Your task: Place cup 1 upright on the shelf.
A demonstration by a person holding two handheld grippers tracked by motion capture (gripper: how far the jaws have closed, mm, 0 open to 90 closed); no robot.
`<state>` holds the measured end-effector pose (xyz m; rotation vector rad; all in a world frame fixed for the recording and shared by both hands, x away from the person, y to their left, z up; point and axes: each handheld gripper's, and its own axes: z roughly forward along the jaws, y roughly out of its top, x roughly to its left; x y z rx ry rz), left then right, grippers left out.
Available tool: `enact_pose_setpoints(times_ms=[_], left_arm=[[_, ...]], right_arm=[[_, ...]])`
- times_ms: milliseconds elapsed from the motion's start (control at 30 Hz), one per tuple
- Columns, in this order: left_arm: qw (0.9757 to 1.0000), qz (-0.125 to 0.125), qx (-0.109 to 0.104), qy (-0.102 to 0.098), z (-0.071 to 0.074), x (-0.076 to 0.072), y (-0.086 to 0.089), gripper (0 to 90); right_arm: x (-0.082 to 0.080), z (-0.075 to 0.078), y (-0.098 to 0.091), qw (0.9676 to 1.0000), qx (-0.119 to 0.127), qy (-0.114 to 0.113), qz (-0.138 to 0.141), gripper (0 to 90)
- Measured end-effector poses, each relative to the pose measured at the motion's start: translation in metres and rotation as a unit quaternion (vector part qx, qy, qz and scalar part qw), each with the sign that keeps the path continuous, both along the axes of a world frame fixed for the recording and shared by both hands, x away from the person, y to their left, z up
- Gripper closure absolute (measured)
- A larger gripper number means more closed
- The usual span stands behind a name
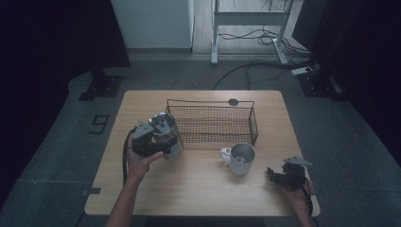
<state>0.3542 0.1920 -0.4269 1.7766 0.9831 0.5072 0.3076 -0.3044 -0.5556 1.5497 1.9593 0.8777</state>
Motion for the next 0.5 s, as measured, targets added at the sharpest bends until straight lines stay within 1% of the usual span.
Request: enact_pose_setpoints(times_ms=[200, 367, 500], left_arm=[[1.0, 0.004, -0.004, -0.002, 0.005, 0.0, 0.0024, 4.0], [0.9999, 0.011, -0.001, -0.002, 0.0069, -0.0011, 0.0049, 4.1], [0.9999, 0.011, 0.001, -0.004, 0.0105, -0.0021, 0.0072, 4.1]], right_arm=[[0.0, 0.0, 0.0, 1.0, 0.0, 0.0, 0.0, 13.7], [0.0, 0.0, 0.0, 1.0, 0.0, 0.0, 0.0, 13.8], [0.0, 0.0, 0.0, 1.0, 0.0, 0.0, 0.0, 13.8]])
